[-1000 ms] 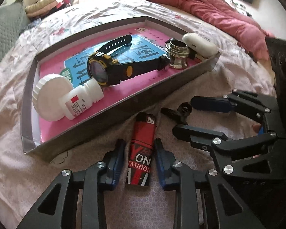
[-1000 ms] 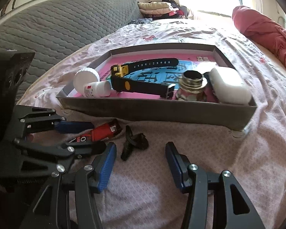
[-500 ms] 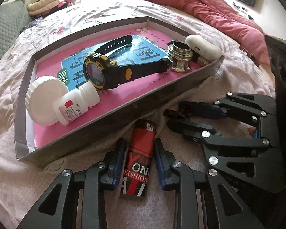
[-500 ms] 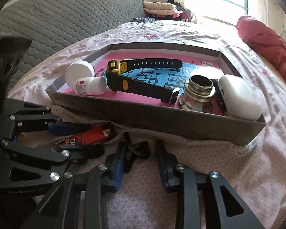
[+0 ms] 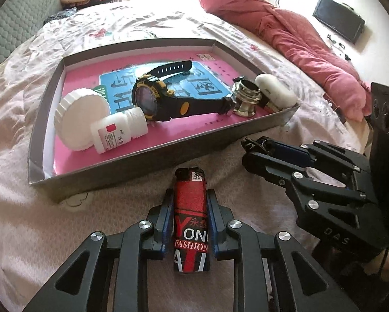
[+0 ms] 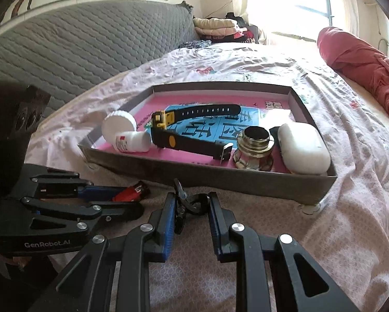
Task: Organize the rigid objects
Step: 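Lift the red lighter and carry it over the tray with the left gripper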
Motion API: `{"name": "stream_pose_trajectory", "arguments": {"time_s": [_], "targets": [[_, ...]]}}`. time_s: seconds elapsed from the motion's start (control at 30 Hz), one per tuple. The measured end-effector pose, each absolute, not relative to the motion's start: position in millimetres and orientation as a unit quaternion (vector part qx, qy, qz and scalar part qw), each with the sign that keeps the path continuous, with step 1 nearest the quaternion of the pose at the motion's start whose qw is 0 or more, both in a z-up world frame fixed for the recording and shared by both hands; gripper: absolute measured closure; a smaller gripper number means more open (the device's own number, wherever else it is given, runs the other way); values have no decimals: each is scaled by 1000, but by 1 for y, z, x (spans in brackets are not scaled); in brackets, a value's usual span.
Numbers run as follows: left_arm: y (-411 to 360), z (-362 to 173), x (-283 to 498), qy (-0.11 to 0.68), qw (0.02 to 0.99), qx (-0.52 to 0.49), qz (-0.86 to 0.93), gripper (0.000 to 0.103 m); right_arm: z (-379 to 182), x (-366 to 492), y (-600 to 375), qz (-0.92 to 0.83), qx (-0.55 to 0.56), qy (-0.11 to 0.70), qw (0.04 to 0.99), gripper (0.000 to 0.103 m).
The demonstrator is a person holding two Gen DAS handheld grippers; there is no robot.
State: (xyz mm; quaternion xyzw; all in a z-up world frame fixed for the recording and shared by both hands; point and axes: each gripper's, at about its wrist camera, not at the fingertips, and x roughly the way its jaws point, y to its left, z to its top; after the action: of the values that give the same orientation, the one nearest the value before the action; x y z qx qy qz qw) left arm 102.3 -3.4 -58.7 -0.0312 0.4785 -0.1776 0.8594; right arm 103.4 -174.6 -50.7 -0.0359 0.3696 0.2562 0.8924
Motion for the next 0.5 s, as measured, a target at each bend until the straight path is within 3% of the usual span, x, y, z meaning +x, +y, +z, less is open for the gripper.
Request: {"name": "stream_pose_trajectory", "arguments": {"time_s": [0.5], "targets": [[18,-18,83,442,880,-59,-162,80,-32,88,-184,253,-29,342,905,79]]}}
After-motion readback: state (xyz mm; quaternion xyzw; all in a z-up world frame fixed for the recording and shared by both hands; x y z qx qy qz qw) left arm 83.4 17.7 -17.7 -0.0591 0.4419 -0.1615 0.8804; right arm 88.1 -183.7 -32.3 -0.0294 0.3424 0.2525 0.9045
